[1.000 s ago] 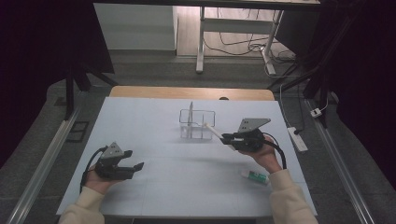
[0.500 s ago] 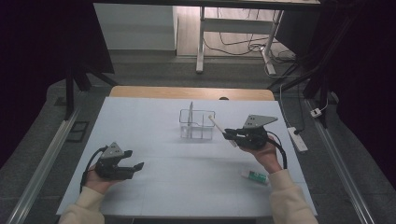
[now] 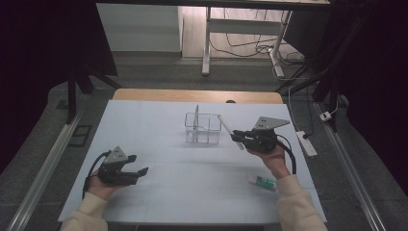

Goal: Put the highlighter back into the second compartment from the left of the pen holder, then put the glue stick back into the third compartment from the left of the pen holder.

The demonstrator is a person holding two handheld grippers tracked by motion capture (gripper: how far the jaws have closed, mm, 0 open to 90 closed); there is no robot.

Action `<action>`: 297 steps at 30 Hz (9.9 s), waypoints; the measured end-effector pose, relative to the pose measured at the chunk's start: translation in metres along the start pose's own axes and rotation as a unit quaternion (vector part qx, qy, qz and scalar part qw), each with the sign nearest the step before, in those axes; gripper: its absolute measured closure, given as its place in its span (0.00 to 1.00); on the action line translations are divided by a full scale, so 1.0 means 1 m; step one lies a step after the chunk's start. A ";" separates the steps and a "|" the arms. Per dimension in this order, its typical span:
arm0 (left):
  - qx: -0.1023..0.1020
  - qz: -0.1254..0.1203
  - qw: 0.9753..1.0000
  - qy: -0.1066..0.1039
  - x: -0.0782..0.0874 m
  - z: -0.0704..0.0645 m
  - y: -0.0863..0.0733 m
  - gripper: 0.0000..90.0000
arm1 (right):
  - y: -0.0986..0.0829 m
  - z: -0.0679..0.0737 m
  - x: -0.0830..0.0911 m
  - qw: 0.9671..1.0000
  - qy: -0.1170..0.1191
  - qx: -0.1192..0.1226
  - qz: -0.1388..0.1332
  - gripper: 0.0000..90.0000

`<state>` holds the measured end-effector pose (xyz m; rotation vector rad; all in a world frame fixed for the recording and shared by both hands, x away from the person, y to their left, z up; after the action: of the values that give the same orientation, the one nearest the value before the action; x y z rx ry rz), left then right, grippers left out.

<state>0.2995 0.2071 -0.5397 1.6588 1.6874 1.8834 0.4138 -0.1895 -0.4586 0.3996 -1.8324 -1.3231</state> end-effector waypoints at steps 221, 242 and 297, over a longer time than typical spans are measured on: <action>0.006 0.005 1.000 0.005 -0.001 0.002 -0.002 0.33 | 0.000 0.010 -0.015 0.995 -0.055 -0.038 0.067 0.42; 0.003 0.003 1.000 0.005 0.000 0.000 -0.001 0.33 | -0.033 -0.004 0.023 0.993 -0.047 -0.022 0.107 0.41; -0.002 0.004 1.000 0.002 0.000 -0.001 -0.001 0.32 | -0.071 0.010 0.046 0.954 0.008 0.086 0.288 0.42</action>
<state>0.2987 0.2067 -0.5403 1.6628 1.6800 1.8943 0.3636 -0.2424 -0.5035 -0.0443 -1.8622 -0.7617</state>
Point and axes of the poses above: each handheld gripper's, and its own axes: x roughly backward along the jaws, y roughly out of its top, z roughly to its left, the point moved 5 cm from there along -x, roughly forward along the jaws, and after that the axes turned 13 degrees about -y, right-handed, at the moved point
